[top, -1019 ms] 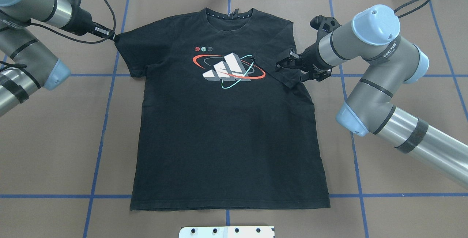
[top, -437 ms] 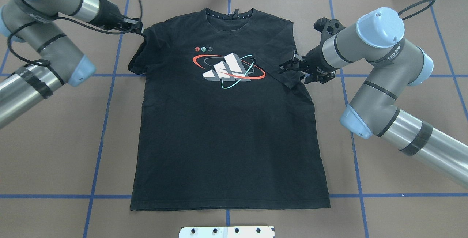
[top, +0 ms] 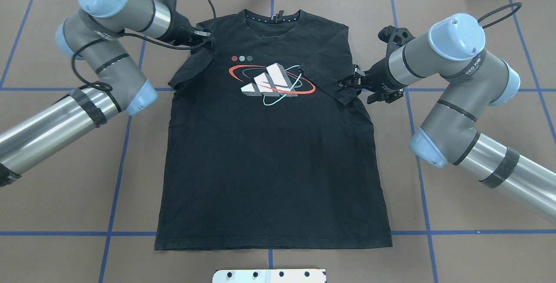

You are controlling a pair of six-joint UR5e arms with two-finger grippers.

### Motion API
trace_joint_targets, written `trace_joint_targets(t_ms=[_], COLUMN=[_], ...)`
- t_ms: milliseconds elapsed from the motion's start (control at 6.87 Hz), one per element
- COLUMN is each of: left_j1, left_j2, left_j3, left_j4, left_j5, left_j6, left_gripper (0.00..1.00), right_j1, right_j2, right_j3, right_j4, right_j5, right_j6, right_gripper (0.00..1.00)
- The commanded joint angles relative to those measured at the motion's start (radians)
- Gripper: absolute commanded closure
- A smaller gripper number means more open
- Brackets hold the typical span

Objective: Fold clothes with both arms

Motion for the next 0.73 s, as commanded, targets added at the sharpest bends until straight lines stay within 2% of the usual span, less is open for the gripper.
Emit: trace_joint_targets(t_ms=[0,146,291,437,582], left_j1=[0.031,0.037,0.040,0.039,0.037], left_j2=[-0.021,-0.023,-0.021,-0.019,-0.019], left_j3=[0.039,0.053,0.054,0.058,0.048], left_j4=[-0.003,-0.014,-0.014,-0.012,-0.009], left_j5=[0.084,0.113,0.115,0.115,0.113], left_j6=[-0.029,-0.031,-0.034,-0.031,-0.035], left_gripper=[1.00,1.00,0.86,0.36,0.20], right_j1=[0.001,0.001,0.001,-0.001,-0.001], right_j2=[-0.007,-0.007,-0.007,-0.005,-0.005], right_j3=[0.000,0.002,0.000,0.000,0.000], right_j4=[0.003,0.003,0.003,0.003,0.003], right_j5=[0.003,0.003,0.002,0.000,-0.003], right_j6=[-0.003,-0.003,-0.003,-0.003,-0.003], right_gripper=[0.00,0.00,0.00,0.00,0.00])
